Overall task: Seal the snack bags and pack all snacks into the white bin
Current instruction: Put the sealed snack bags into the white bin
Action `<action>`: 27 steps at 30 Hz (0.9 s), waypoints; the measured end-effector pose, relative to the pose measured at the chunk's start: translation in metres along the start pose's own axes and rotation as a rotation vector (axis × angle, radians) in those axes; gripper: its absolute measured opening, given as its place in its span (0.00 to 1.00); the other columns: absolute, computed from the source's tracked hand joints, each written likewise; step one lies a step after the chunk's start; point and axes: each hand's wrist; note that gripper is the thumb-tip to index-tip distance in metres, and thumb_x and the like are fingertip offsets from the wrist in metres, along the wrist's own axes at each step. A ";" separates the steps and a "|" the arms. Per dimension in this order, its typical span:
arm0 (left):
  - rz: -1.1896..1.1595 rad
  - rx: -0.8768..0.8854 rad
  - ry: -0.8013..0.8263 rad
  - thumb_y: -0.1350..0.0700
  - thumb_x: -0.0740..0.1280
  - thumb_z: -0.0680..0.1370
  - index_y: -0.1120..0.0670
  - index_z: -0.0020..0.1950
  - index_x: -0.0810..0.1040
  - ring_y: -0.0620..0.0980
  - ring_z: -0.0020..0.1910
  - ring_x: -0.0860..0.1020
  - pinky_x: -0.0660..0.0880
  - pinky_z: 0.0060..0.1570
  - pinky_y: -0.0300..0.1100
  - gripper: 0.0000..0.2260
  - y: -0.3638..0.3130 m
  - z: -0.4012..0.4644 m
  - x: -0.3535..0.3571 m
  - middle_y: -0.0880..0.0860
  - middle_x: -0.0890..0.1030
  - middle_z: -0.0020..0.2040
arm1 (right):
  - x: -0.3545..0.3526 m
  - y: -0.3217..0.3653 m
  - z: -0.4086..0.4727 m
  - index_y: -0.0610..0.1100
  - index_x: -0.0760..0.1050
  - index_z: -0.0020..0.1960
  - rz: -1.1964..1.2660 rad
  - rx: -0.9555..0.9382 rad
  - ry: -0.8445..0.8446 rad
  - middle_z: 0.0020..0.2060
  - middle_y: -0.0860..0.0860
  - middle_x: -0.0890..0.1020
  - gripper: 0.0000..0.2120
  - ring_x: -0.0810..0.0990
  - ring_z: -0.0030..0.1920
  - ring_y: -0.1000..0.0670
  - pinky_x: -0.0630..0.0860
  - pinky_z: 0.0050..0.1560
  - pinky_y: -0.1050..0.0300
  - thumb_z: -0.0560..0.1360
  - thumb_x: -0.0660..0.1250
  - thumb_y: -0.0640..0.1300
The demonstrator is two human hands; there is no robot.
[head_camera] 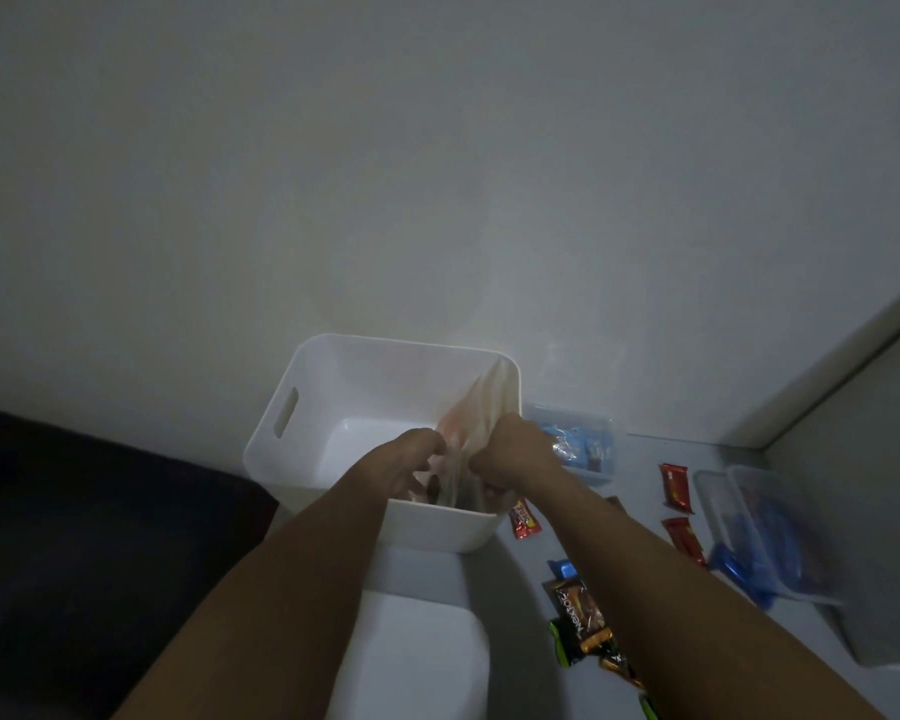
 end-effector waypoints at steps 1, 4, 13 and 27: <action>-0.018 0.001 0.033 0.52 0.62 0.74 0.55 0.60 0.74 0.61 0.51 0.76 0.71 0.44 0.46 0.17 -0.001 0.000 0.003 0.55 0.76 0.58 | 0.000 -0.001 0.003 0.40 0.75 0.43 0.025 0.006 0.020 0.39 0.45 0.78 0.06 0.80 0.44 0.46 0.75 0.43 0.56 0.75 0.67 0.43; 0.009 0.003 0.085 0.54 0.59 0.76 0.56 0.55 0.75 0.59 0.47 0.73 0.69 0.42 0.45 0.12 -0.009 -0.002 0.010 0.55 0.76 0.54 | -0.003 -0.004 0.013 0.37 0.77 0.49 0.105 0.030 0.011 0.42 0.44 0.81 0.11 0.82 0.44 0.45 0.77 0.46 0.56 0.75 0.67 0.46; -0.045 -0.040 0.034 0.51 0.61 0.80 0.54 0.66 0.68 0.63 0.63 0.71 0.72 0.55 0.59 0.16 -0.014 0.005 0.010 0.54 0.67 0.59 | -0.024 0.015 0.054 0.38 0.77 0.58 -0.034 0.034 -0.221 0.56 0.40 0.81 0.16 0.81 0.57 0.39 0.78 0.54 0.52 0.72 0.68 0.42; 0.003 0.035 0.062 0.51 0.59 0.81 0.57 0.68 0.69 0.61 0.63 0.68 0.70 0.58 0.54 0.18 -0.022 -0.001 0.021 0.56 0.70 0.62 | -0.032 0.013 0.065 0.35 0.77 0.39 0.113 0.004 -0.183 0.34 0.41 0.84 0.01 0.85 0.35 0.42 0.84 0.43 0.49 0.69 0.68 0.33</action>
Point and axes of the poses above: each hand's wrist, its own z-axis towards the middle knuckle, its own x-axis out of the palm, y = z × x
